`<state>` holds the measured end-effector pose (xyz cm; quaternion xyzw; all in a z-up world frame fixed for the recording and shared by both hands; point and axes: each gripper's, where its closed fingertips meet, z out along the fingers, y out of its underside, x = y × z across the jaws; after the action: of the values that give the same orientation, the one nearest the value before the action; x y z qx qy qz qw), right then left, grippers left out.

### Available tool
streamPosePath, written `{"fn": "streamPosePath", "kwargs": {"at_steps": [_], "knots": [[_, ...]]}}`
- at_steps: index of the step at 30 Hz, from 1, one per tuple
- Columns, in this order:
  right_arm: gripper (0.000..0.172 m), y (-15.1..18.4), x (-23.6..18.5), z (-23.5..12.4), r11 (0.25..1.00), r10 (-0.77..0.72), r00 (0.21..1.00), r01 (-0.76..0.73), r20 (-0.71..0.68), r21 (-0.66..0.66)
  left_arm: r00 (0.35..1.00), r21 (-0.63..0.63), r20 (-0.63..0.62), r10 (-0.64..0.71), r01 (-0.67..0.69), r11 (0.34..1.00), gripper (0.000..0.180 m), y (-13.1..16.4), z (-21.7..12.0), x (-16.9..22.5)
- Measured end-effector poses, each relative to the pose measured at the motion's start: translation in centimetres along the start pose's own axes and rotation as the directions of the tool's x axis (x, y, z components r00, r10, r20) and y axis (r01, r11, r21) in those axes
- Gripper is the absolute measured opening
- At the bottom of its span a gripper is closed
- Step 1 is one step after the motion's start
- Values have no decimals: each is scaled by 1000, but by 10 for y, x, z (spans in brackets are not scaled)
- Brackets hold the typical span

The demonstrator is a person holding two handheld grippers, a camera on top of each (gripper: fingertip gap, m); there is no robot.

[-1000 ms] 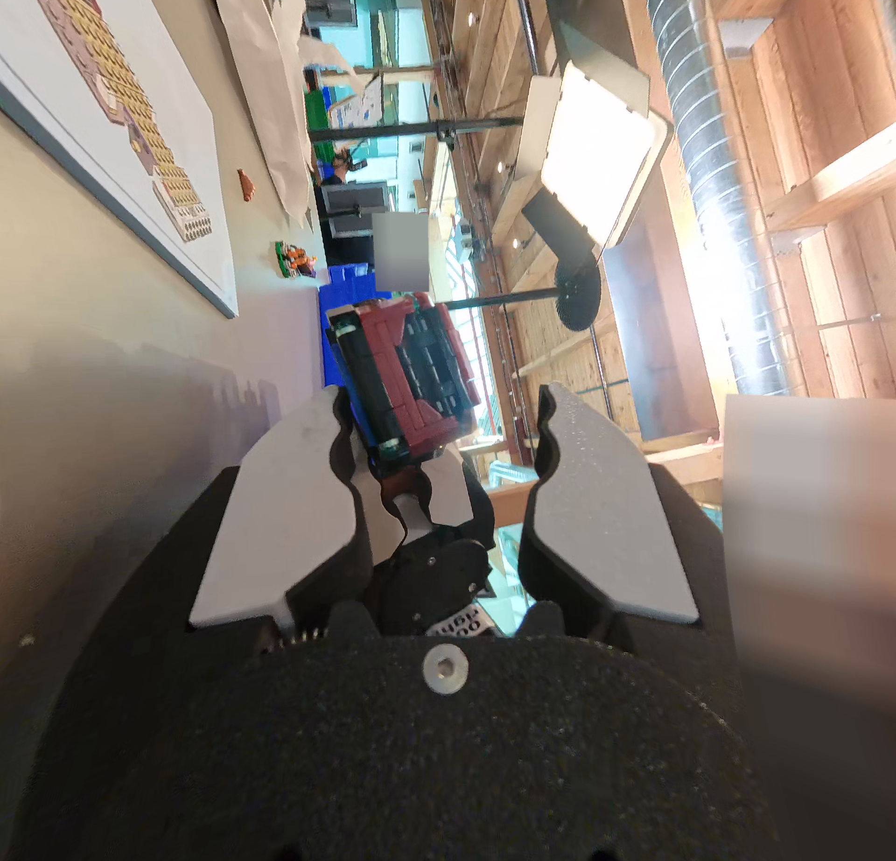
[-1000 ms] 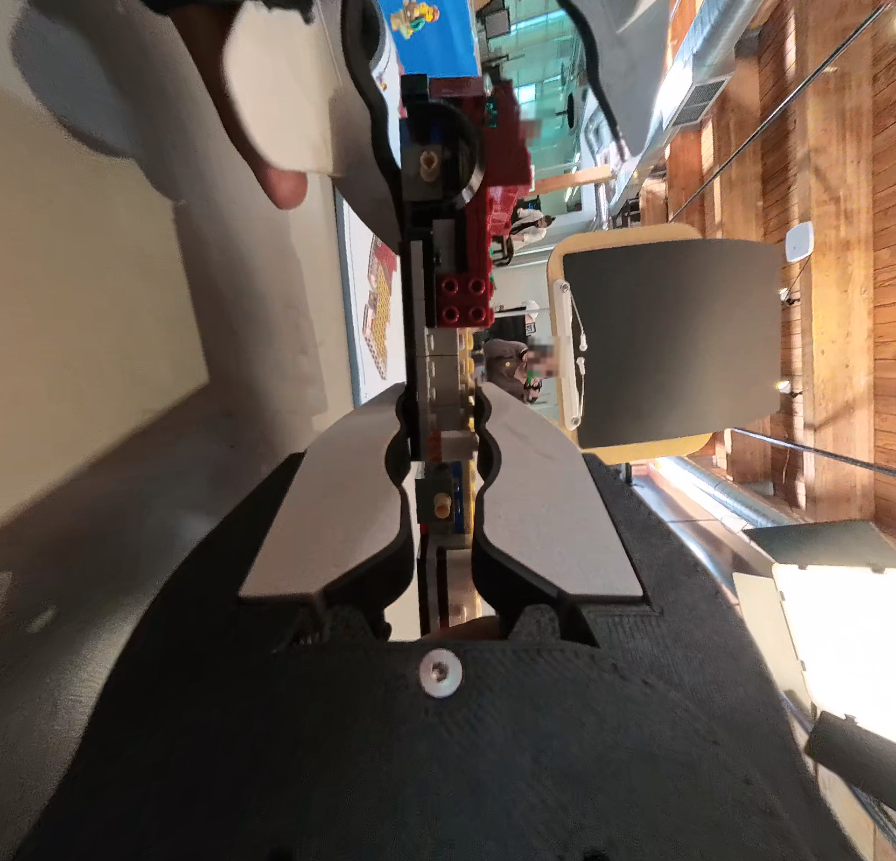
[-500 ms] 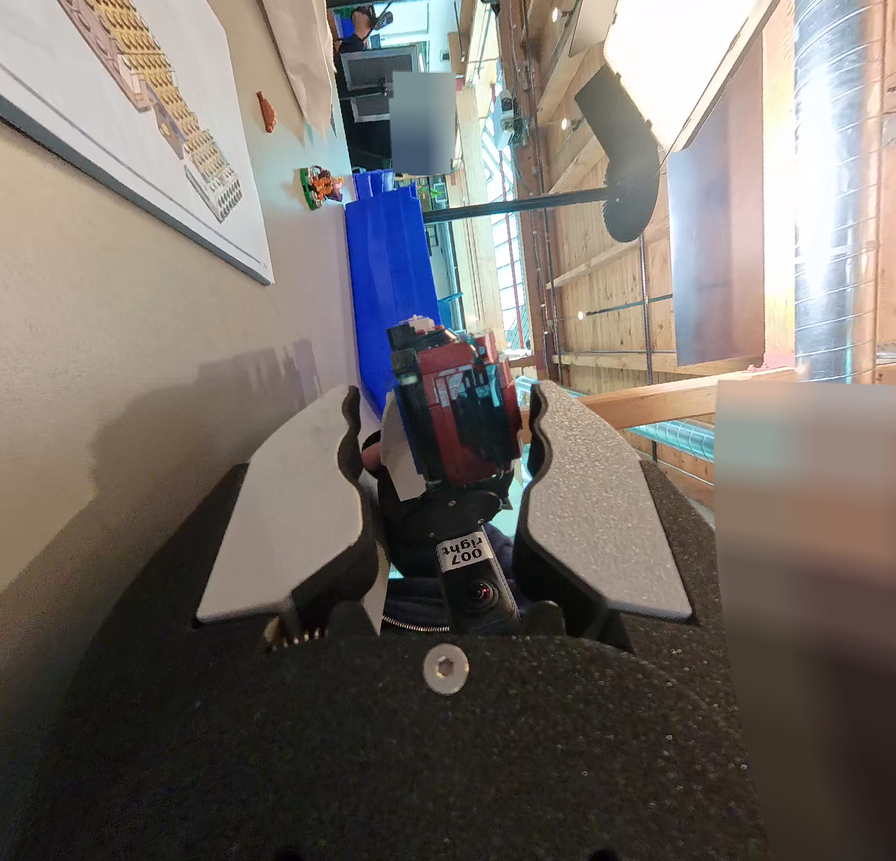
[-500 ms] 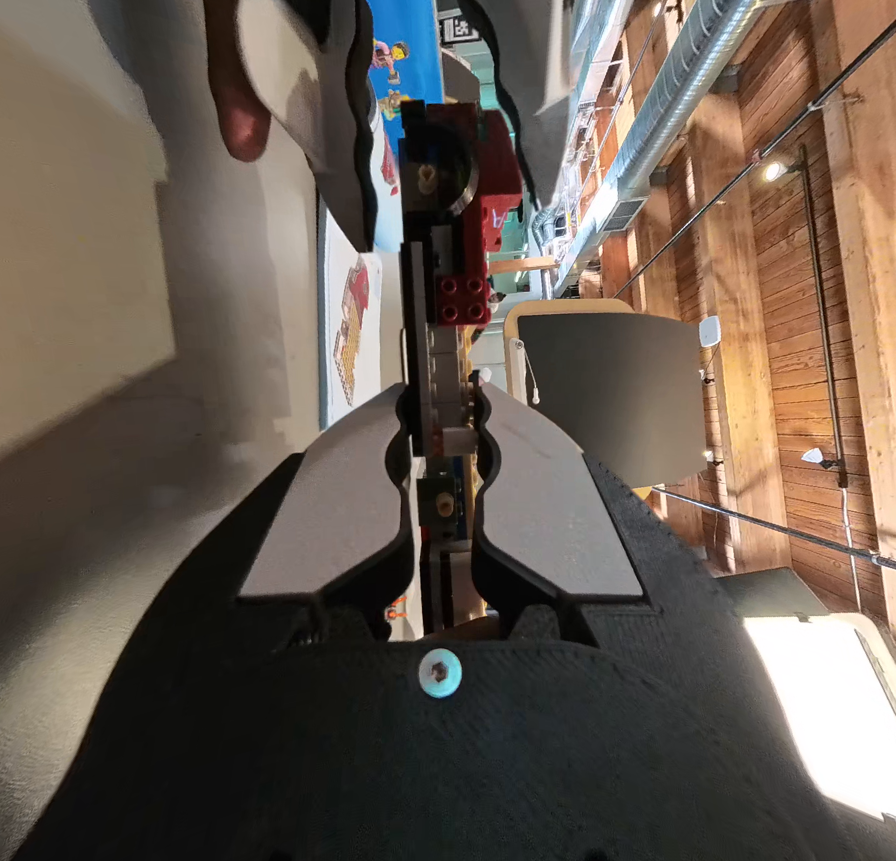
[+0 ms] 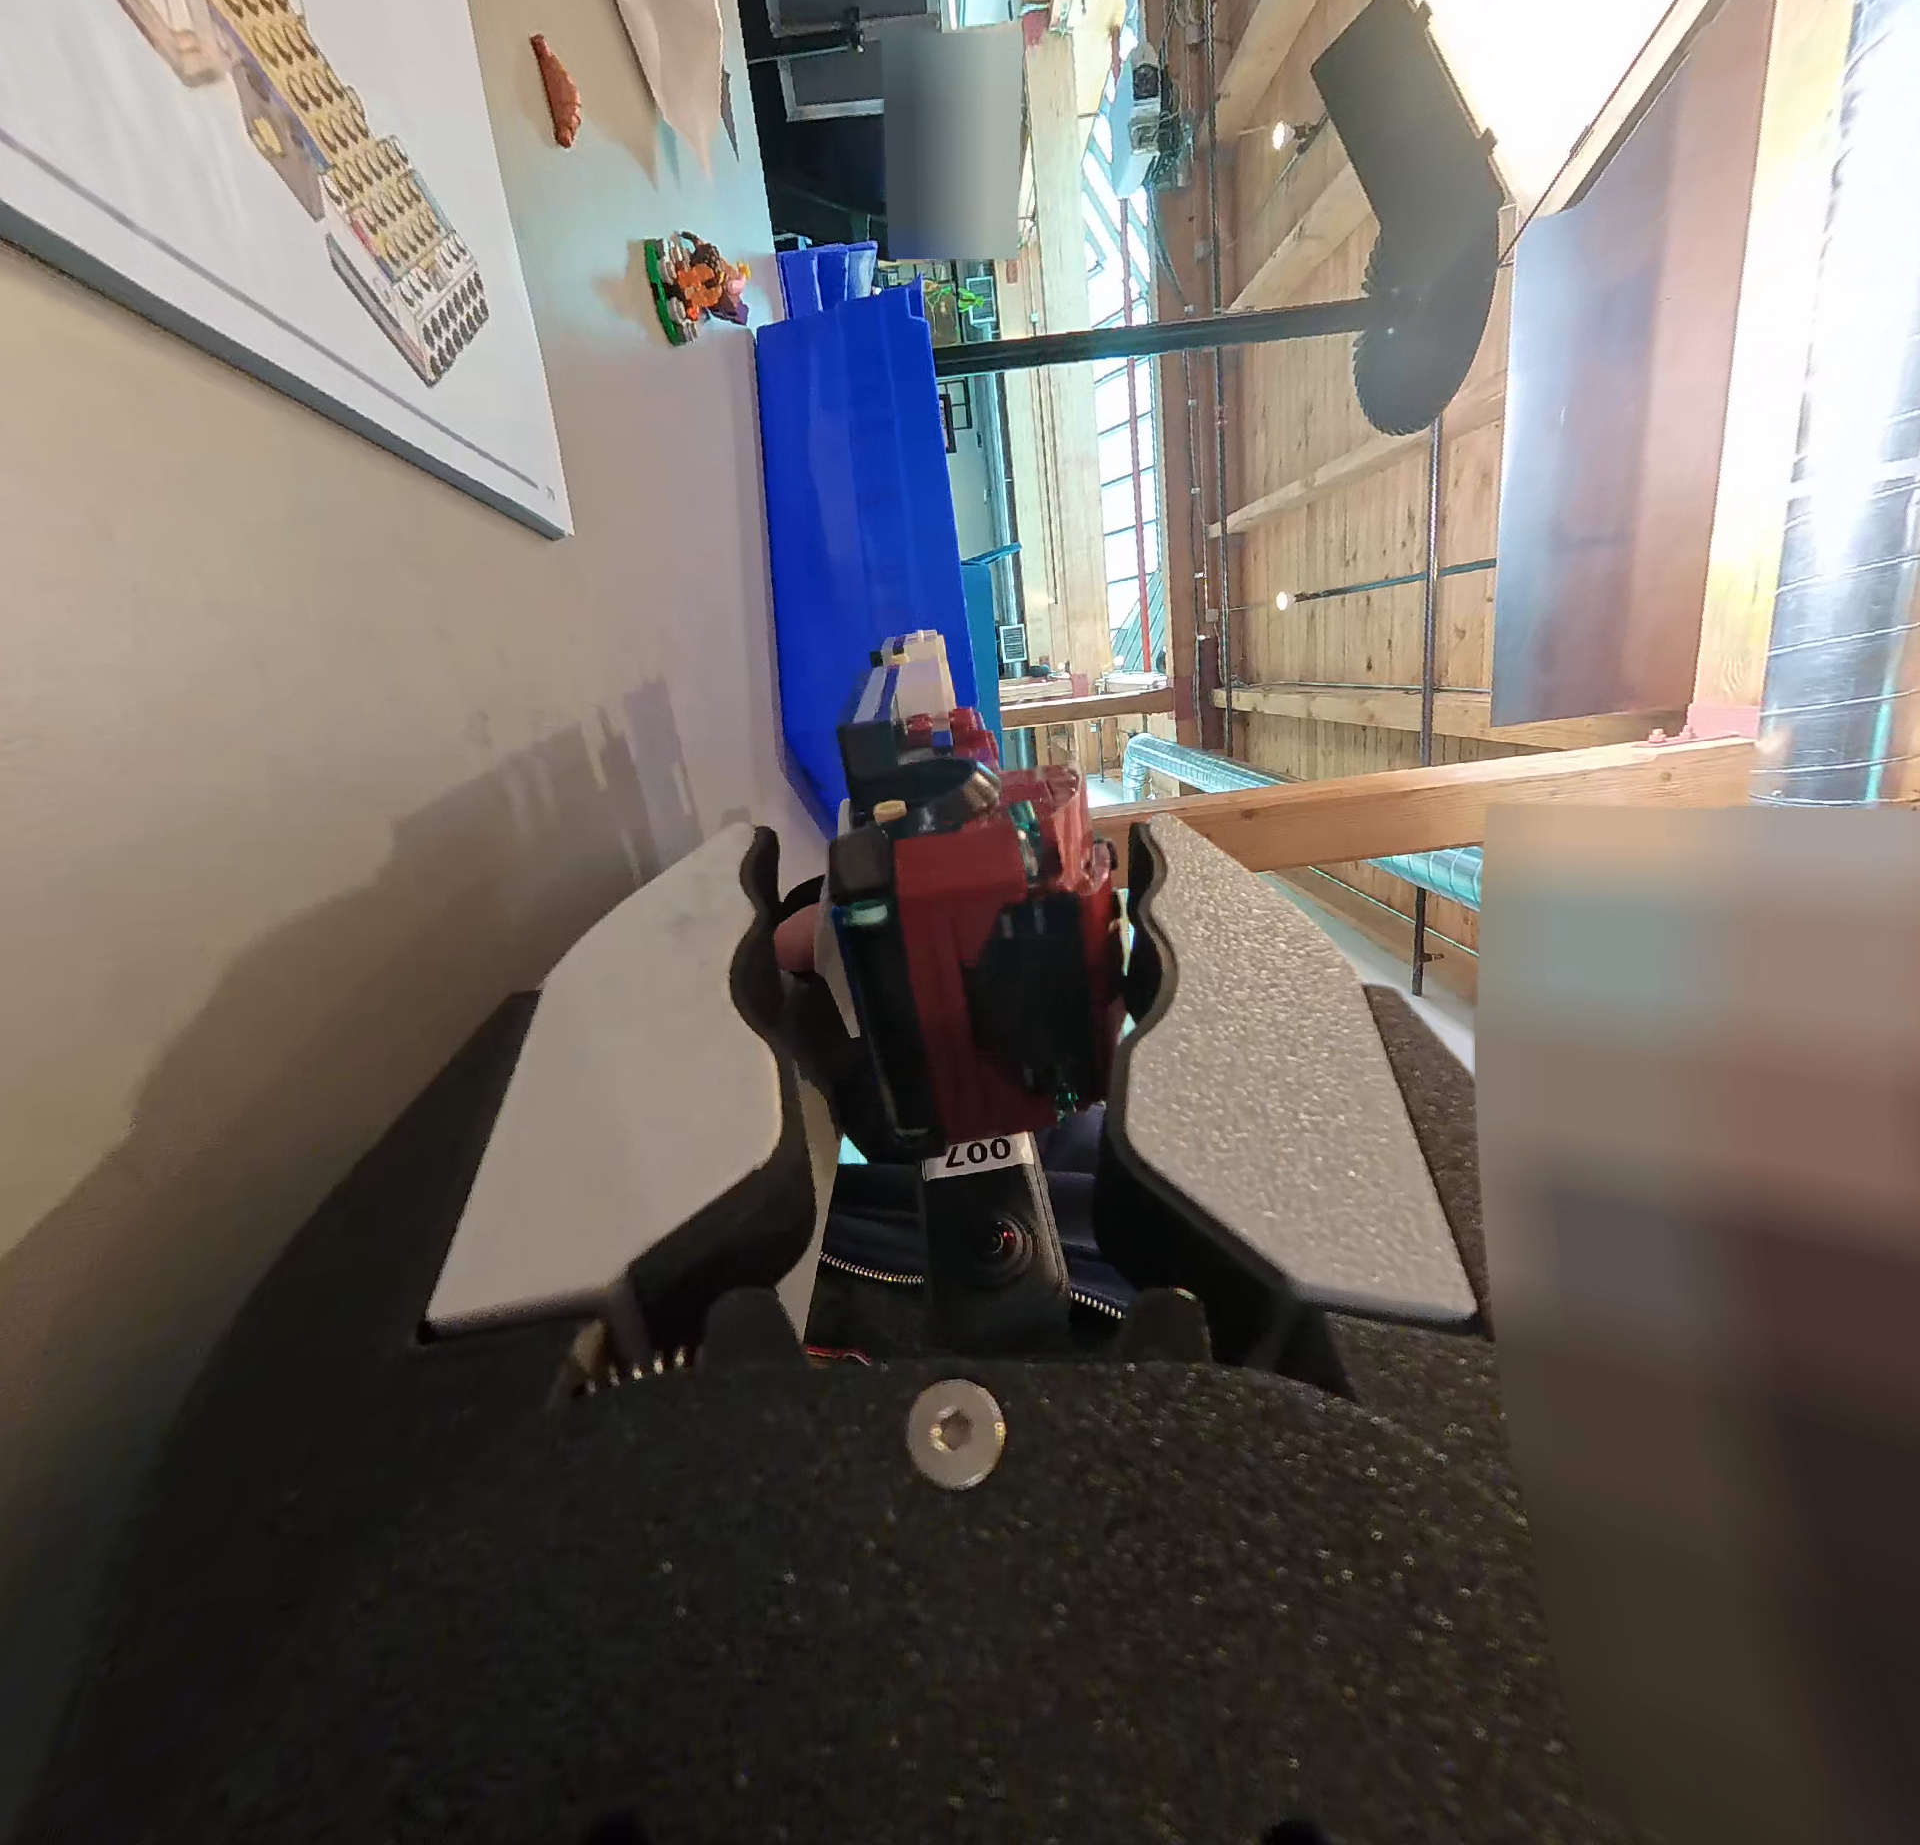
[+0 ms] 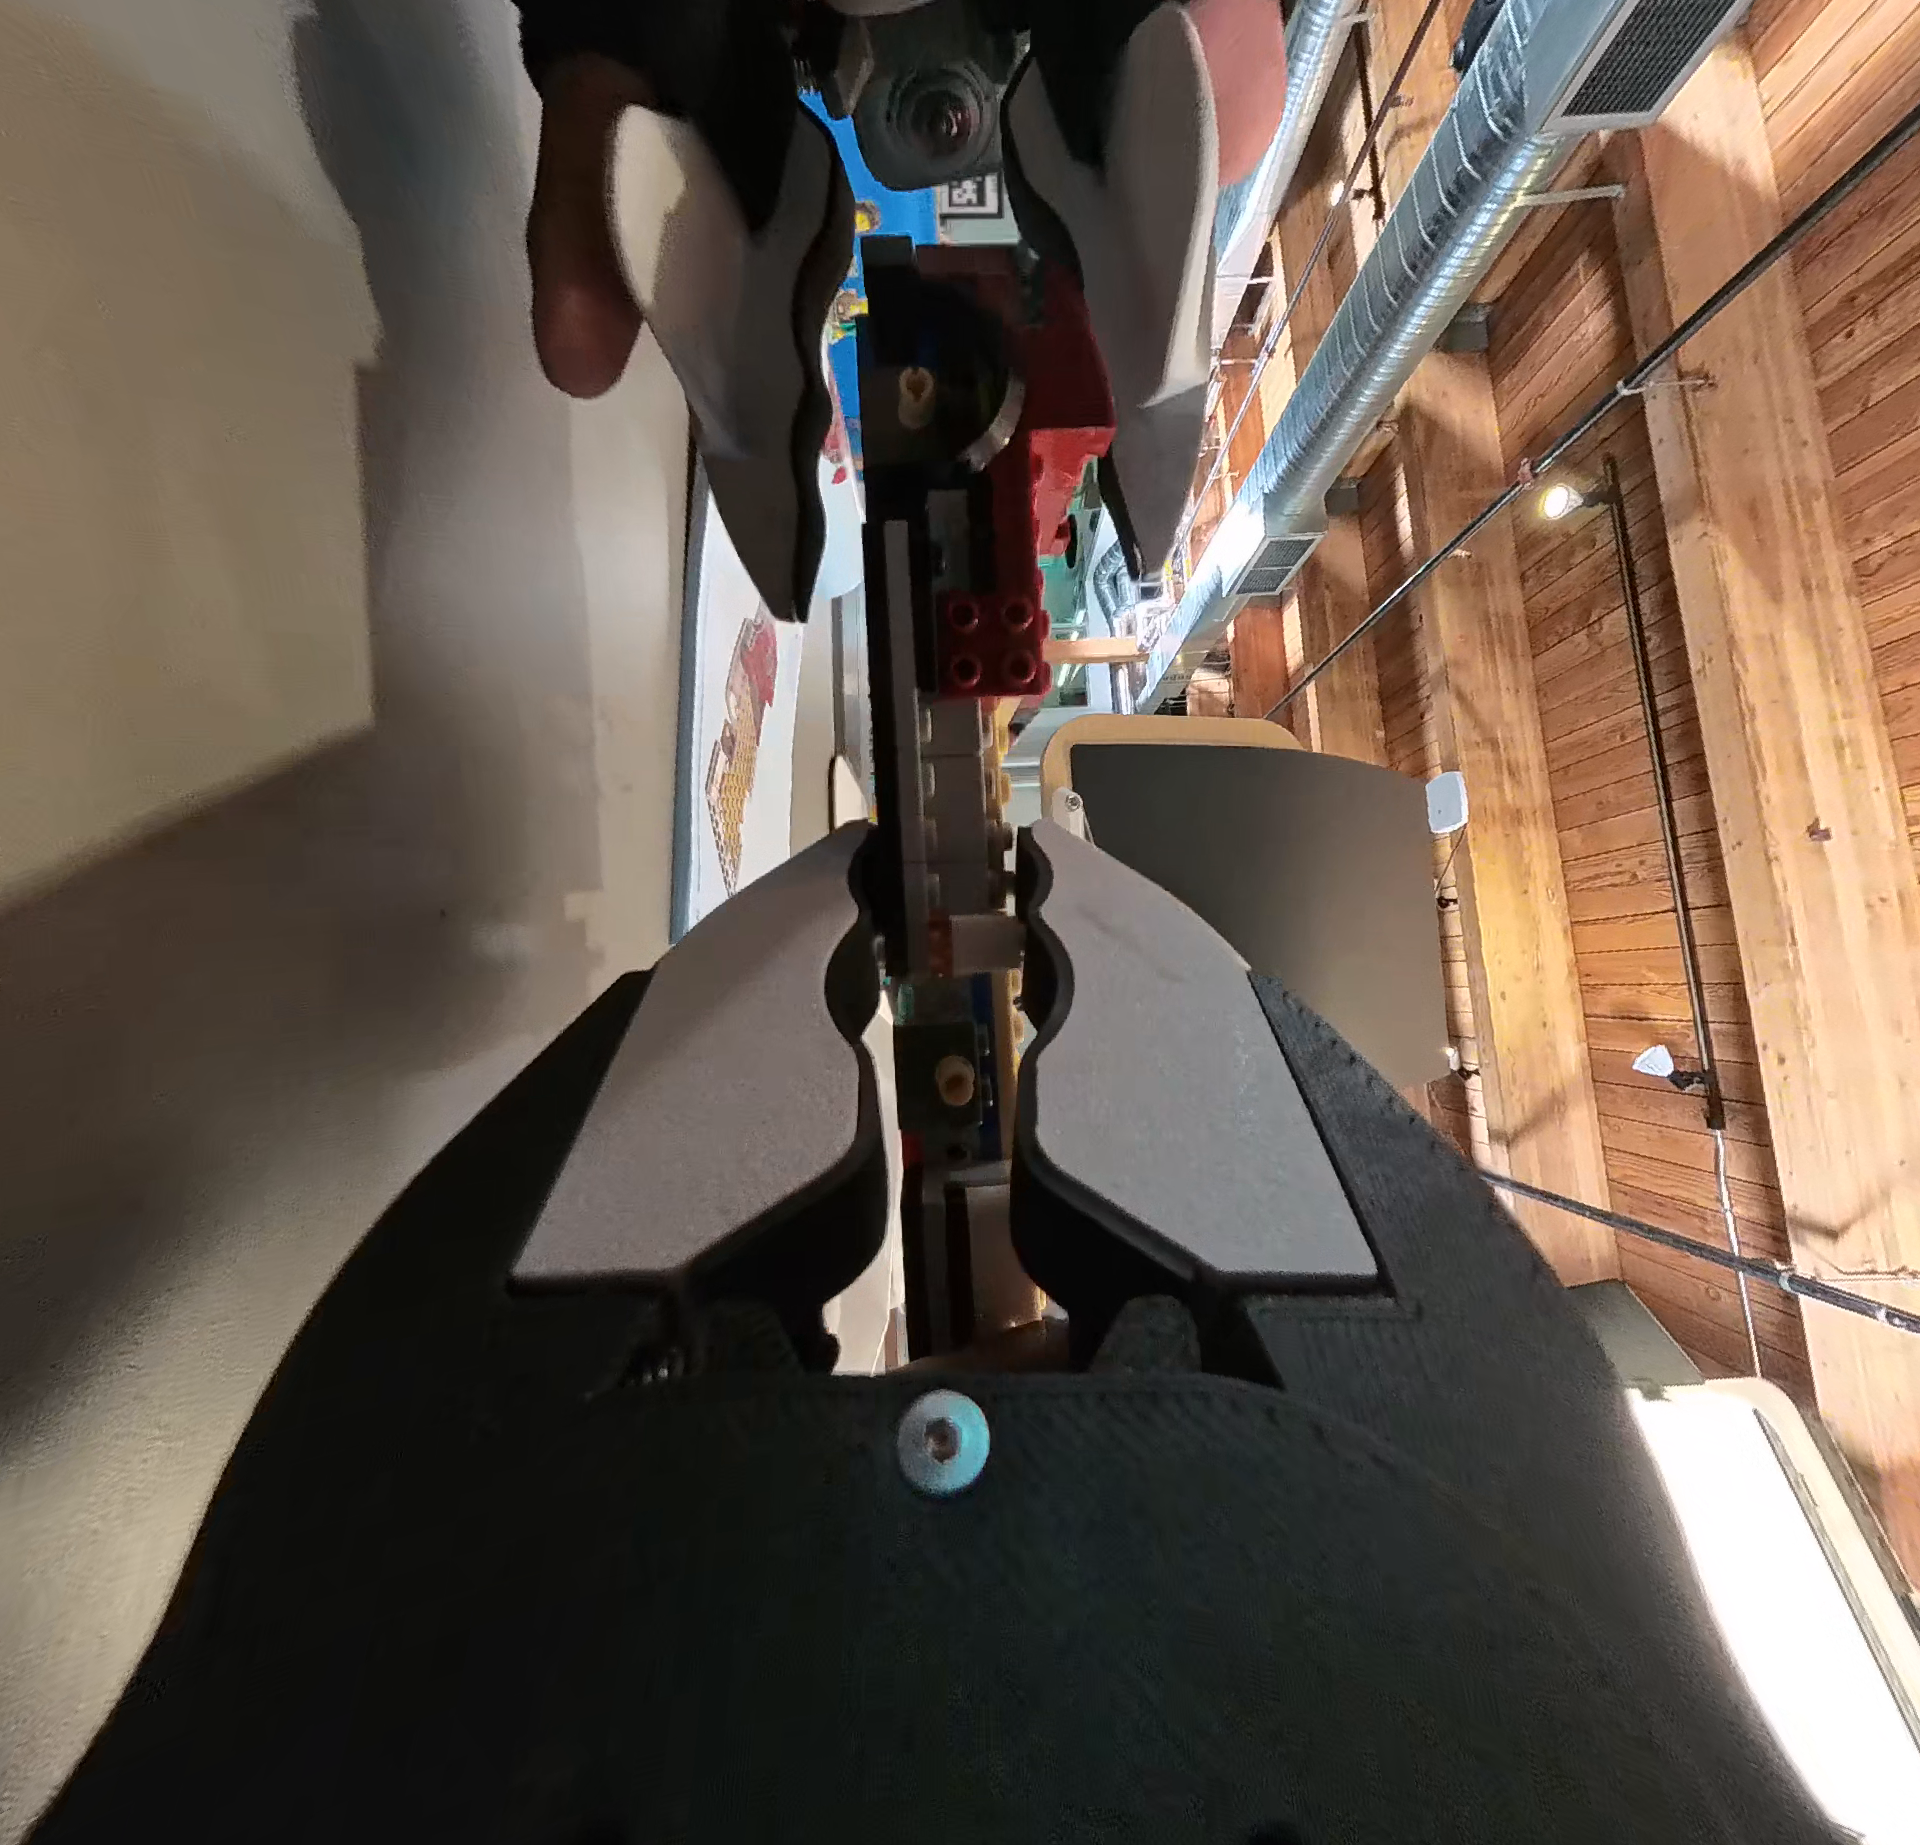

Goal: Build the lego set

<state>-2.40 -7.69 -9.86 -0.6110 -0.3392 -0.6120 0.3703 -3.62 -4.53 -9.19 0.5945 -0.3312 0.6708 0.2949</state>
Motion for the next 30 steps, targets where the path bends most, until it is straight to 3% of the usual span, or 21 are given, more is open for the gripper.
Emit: {"fn": "streamPosePath", "kwargs": {"at_steps": [18,25,30], "knots": [[23,-4,-4,-5,999,-16,1000,16,-1,47,1000,-60,-2,-23,23,998,60,9,7,-1],[23,-4,-8,-7,998,18,998,-22,65,57,996,7,-44,-82,83,997,53,7,7,-2],[33,-1,-7,-34,994,64,981,-80,185,77,989,85,-67,-130,135,987,52,7,4,-8]]}}
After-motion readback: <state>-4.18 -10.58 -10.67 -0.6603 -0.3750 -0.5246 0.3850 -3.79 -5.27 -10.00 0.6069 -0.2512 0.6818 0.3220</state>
